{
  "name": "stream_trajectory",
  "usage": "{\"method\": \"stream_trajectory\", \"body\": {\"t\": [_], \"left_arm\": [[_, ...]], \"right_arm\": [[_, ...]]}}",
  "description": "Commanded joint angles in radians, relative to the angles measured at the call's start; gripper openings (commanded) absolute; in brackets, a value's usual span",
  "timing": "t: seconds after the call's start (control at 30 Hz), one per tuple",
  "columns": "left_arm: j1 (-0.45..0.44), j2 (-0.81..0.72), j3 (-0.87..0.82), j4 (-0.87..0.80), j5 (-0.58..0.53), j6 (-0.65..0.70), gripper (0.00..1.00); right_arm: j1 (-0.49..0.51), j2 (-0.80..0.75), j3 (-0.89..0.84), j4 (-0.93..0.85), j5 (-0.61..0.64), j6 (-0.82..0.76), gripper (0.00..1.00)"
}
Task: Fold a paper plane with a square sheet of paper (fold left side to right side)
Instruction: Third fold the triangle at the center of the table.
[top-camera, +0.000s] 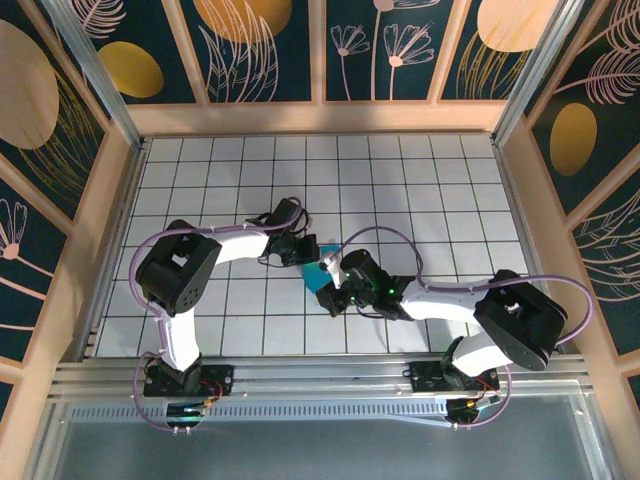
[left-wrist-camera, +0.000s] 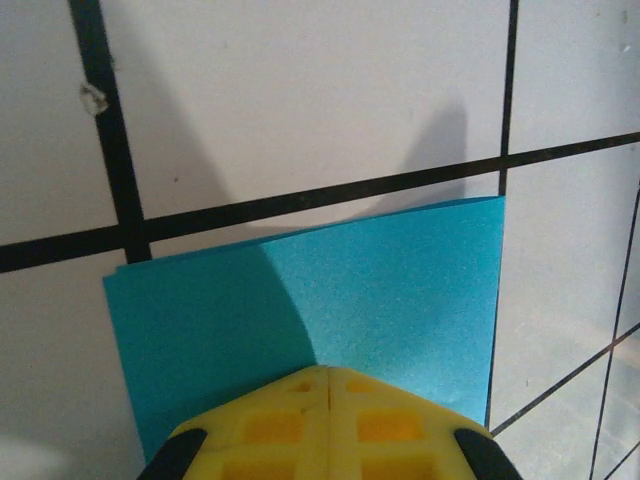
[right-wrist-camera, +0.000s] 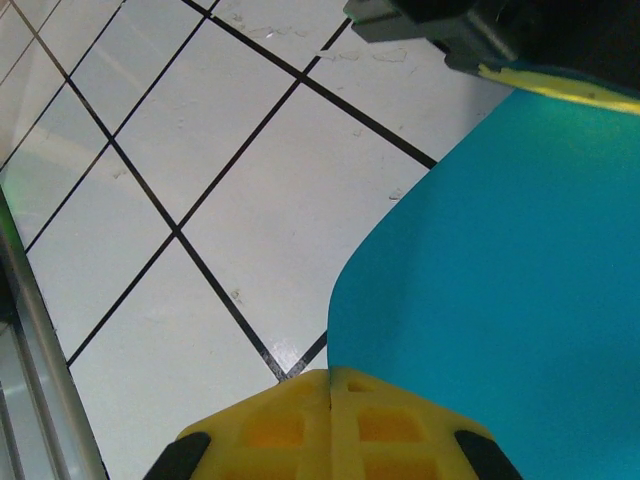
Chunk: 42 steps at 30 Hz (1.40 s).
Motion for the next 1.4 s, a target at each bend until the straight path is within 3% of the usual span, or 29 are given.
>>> {"method": "stream_trajectory", "body": {"t": [0.0, 0.73, 1.37], "left_arm": [[-0.009, 0.033, 0.013, -0.069, -0.041, 0.035, 0.03], [-0.019, 0.053, -0.005, -0.086, -0.106, 0.034, 0.02], [-0.020, 0.058, -0.001, -0.093, -0.115, 0.032, 0.02]], "right_arm": [[-0.023, 0.016, -0.010, 0.027, -0.043, 0.021, 0.00], [-0.142, 0.100, 0.050, -0.070, -0.020, 0.049, 0.00], [-0.166, 0.118, 0.069, -0.101, 0.038, 0.048, 0.00]]}}
